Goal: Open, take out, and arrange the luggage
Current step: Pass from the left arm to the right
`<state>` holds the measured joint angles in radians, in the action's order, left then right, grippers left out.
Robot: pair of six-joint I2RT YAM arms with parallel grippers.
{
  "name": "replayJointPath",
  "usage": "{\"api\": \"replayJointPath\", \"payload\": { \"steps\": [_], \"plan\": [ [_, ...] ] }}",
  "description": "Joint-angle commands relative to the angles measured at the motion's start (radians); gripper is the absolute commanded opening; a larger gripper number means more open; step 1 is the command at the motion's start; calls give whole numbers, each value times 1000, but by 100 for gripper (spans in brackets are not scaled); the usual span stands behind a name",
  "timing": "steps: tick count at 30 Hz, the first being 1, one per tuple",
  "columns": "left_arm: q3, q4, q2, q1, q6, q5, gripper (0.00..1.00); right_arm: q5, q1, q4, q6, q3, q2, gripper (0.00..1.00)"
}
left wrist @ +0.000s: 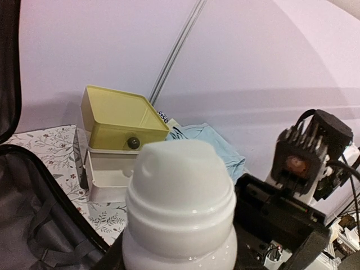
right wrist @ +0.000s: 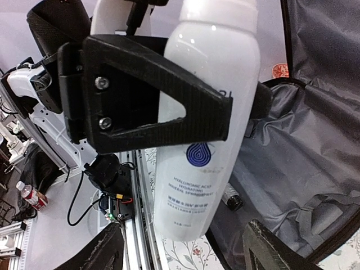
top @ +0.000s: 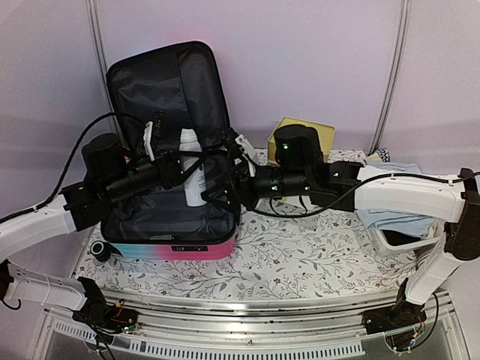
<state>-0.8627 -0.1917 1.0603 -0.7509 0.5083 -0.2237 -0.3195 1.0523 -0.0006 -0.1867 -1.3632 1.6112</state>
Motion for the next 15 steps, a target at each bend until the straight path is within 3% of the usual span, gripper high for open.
{"api": "replayJointPath", "payload": {
  "steps": [1,4,9,15],
  "plan": [
    [6,-139,17,-42,-7,11,27,-91,-5,80,-81,-27,59,74],
    [9,-158,28,-56,-6,12,27,-96,-5,105,-109,-28,82,72],
    [29,-198,33,-68,3,13,27,-101,-5,154,-143,-14,96,52],
    [50,-231,31,-75,19,16,28,-104,-5,176,-153,6,92,37]
  ]
}}
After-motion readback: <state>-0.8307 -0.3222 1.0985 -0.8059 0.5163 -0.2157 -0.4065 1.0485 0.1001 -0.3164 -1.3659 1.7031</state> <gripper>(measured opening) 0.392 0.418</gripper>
